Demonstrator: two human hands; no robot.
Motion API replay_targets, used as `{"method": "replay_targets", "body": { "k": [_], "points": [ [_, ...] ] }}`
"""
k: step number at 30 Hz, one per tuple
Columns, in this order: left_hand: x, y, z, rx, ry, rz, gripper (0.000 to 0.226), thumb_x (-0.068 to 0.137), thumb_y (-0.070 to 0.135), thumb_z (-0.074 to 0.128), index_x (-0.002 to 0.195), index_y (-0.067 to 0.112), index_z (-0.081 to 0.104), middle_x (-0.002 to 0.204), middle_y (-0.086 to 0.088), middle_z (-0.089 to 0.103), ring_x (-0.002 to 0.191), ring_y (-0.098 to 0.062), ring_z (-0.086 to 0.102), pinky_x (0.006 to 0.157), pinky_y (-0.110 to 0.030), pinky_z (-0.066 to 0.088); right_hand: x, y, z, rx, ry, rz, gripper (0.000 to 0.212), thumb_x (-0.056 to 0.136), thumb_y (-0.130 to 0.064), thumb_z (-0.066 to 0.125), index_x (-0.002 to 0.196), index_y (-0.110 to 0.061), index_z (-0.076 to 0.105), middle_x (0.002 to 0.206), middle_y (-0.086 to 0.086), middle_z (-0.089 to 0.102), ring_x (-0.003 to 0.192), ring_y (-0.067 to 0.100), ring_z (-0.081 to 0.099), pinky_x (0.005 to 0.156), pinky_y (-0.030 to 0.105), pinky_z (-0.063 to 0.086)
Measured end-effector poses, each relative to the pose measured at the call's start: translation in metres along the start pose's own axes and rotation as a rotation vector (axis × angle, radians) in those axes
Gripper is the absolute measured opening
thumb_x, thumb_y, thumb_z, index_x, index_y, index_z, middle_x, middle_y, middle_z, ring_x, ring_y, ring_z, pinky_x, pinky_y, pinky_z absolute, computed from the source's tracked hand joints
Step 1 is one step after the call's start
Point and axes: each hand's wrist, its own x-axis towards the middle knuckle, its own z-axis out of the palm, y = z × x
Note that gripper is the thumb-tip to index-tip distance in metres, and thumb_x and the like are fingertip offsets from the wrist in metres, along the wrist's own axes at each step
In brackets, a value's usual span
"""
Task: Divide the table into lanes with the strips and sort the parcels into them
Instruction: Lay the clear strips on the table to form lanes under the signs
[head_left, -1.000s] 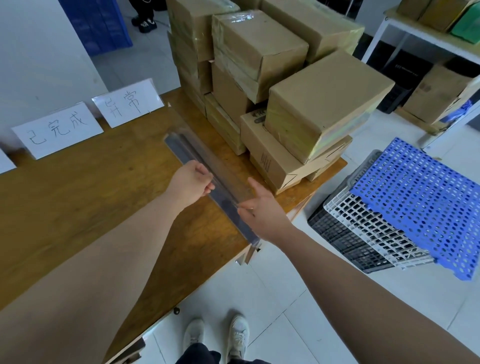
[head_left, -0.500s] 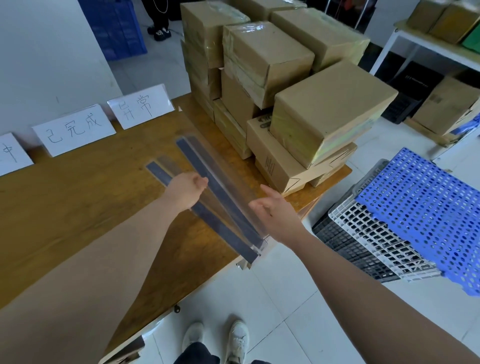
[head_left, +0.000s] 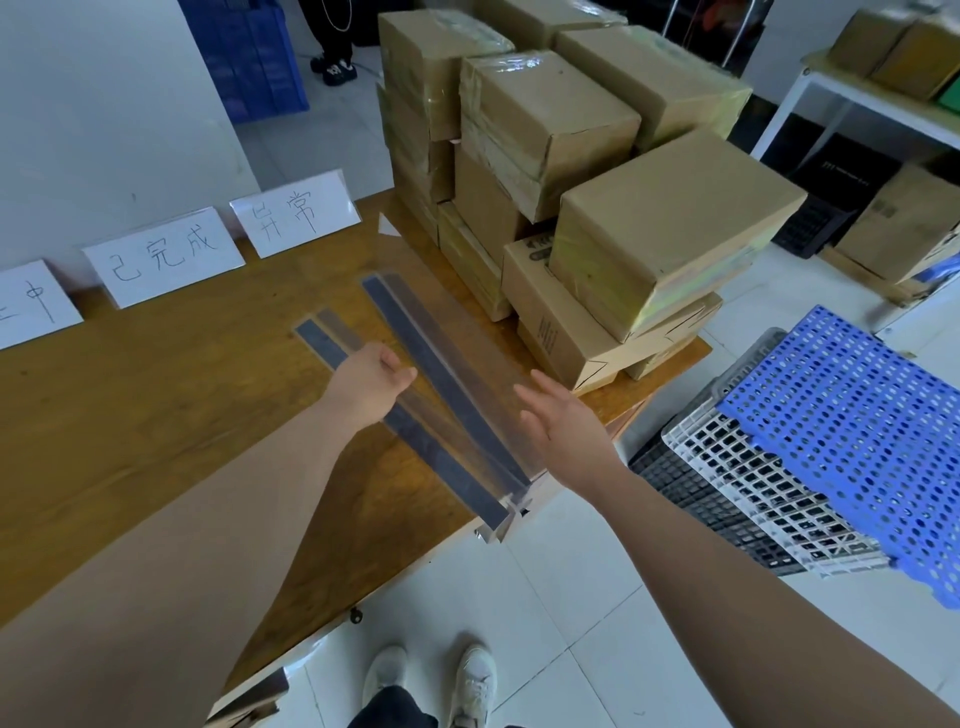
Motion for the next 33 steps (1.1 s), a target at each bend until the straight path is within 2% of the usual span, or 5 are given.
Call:
{"method": "replay_targets", "body": {
  "k": [4, 13, 18, 23, 33],
  "points": [
    [0.000, -0.003, -0.001, 0.020, -0.008, 0.005, 0.031, 0.098, 0.040, 0.054, 0.117, 0.016, 0.052, 0.106, -0.002, 0.059, 0.093, -0.020, 0.055, 0.073, -0.030, 0.041, 0.002, -0.001, -0.002, 0.175, 0.009, 0.140, 0.052, 0.102, -0.016, 0.042, 0.151, -0.024, 0.028, 0.152, 0.001, 0.039, 0.131, 0.020, 0.048, 0.108, 0.036, 0.042],
    [-0.006, -0.010, -0.013, 0.084, -0.094, 0.098, 0.032, 0.102, 0.016, 0.047, 0.133, 0.012, 0.051, 0.116, -0.004, 0.064, 0.099, -0.020, 0.062, 0.079, -0.028, 0.047, 0.007, -0.013, 0.001, 0.232, 0.000, 0.078, 0.035, 0.099, -0.013, 0.047, 0.133, -0.018, 0.054, 0.121, -0.001, 0.063, 0.109, 0.016, 0.060, 0.085, 0.017, 0.041],
    [-0.008, -0.019, -0.018, 0.050, -0.008, 0.105, 0.017, 0.091, 0.024, 0.068, 0.105, 0.017, 0.065, 0.095, 0.003, 0.065, 0.087, -0.014, 0.061, 0.063, -0.021, 0.043, 0.005, -0.012, -0.007, 0.223, 0.039, 0.065, 0.032, 0.099, -0.012, 0.048, 0.130, -0.008, 0.057, 0.127, 0.009, 0.062, 0.114, 0.021, 0.059, 0.097, 0.030, 0.046],
    [-0.008, -0.013, -0.025, 0.007, 0.026, 0.090, 0.019, 0.089, 0.029, 0.071, 0.100, 0.015, 0.066, 0.085, 0.007, 0.060, 0.086, -0.014, 0.057, 0.063, -0.022, 0.039, 0.005, -0.014, -0.013, 0.171, 0.066, -0.006, 0.038, 0.098, -0.023, 0.052, 0.136, -0.019, 0.055, 0.143, -0.002, 0.051, 0.132, 0.013, 0.045, 0.111, 0.030, 0.035],
    [-0.017, -0.014, -0.044, 0.046, 0.055, 0.076, 0.023, 0.091, 0.035, 0.067, 0.105, 0.017, 0.064, 0.086, 0.010, 0.056, 0.088, -0.012, 0.055, 0.074, -0.026, 0.039, 0.010, -0.028, -0.015, 0.064, -0.002, -0.140, 0.028, 0.093, -0.040, 0.058, 0.112, -0.024, 0.072, 0.121, -0.011, 0.064, 0.121, 0.005, 0.046, 0.103, 0.023, 0.035]
  ]
}}
